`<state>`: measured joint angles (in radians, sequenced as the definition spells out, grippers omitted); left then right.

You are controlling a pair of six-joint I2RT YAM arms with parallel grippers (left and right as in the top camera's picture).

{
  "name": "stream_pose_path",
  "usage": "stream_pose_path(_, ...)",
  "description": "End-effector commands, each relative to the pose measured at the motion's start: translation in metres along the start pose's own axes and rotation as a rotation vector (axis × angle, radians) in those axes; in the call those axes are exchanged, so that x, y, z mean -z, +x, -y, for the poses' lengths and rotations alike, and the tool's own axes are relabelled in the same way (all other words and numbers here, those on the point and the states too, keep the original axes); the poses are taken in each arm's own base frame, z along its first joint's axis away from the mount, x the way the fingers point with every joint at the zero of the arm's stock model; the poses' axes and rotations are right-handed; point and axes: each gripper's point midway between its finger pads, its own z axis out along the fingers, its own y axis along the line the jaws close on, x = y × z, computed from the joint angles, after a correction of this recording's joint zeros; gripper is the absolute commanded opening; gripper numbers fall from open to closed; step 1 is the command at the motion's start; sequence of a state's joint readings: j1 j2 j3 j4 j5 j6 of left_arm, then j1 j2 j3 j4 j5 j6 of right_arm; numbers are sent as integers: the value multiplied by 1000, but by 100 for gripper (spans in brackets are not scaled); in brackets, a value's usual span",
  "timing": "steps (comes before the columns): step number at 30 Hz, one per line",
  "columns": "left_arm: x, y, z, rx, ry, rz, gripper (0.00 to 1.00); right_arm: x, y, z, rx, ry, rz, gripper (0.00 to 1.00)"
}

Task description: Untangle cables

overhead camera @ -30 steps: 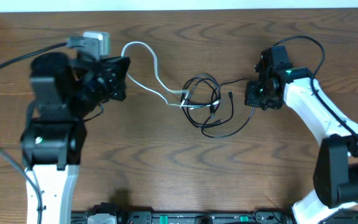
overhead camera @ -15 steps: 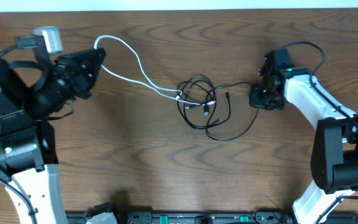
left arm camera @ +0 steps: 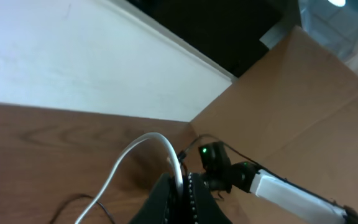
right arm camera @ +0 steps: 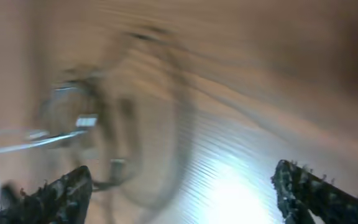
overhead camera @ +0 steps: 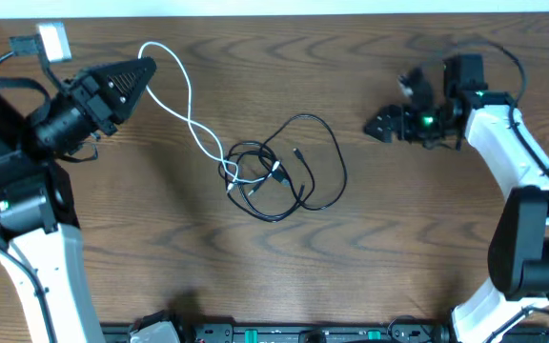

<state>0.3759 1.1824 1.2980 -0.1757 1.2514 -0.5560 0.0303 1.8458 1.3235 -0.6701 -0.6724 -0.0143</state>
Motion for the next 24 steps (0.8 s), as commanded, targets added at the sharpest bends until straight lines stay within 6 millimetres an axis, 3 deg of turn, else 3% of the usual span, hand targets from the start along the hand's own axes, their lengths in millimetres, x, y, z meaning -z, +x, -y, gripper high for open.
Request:
stream_pose_path(1,-6,-5,-3,47,23,-15,7,6,-17,-109,321,-300,66,90)
stream_pose_path(6,-16,-14,-3,88,58,-11,7,-28,-2,-176,515,-393,51,98)
stream_pose_path(9,-17,-22,4,93,82,8,7,-47,10,-205,598,-409,38,99)
stream_pose_path(18,-15,-34,17,92,119,37,7,-98,42,-247,723,-479,-4,99)
stream_pose_path(24,-15,-34,17,92,119,37,8,-121,49,-265,783,-522,23,91)
